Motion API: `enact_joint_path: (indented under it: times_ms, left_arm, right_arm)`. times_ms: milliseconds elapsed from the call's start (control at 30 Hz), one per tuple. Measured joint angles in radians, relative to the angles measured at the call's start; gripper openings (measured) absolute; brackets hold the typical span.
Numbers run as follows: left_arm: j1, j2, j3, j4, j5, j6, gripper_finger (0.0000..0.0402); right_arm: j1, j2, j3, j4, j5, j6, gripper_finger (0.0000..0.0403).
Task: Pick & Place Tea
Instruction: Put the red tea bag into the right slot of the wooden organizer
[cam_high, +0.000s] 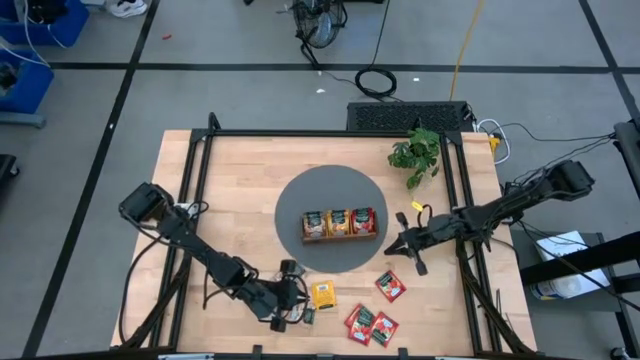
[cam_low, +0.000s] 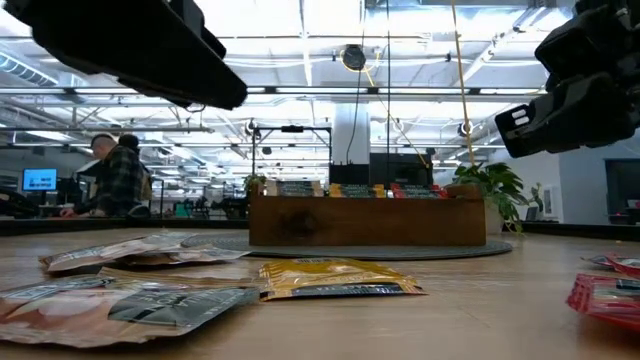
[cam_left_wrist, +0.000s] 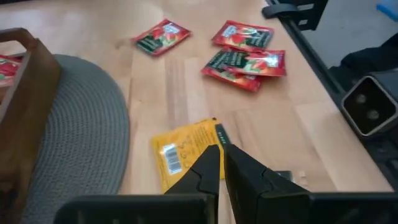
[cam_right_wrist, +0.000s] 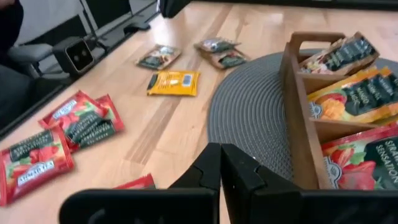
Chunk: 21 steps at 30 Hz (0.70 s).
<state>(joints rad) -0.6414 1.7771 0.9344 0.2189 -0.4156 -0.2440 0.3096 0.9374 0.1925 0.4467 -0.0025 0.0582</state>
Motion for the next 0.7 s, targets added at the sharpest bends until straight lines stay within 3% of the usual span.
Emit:
enact_joint_path:
  times_ms: [200,300,367,500,700]
  left_arm:
    - [0.01,0.029,-0.001,0.091,0.001,-0.021,0.003]
    - [0.027,0.067,0.01,0.209,0.09,-0.043,0.003]
    - [0.037,0.096,0.039,0.196,0.123,-0.063,0.003]
    - [0.058,0.156,0.17,0.102,0.171,-0.091,0.003]
    - [0.082,0.291,0.487,-0.139,0.266,-0.084,0.003]
  right_arm:
    - [0.001,0.052,0.0,0.056,-0.017,0.006,0.0]
    - [0.002,0.088,0.0,0.081,-0.052,0.046,0.0]
    - [0.006,0.122,0.0,0.092,-0.055,0.09,0.0]
    - [0.027,0.19,0.0,0.15,-0.055,0.121,0.0]
    - [0.086,0.265,0.0,0.273,-0.104,0.132,0.0]
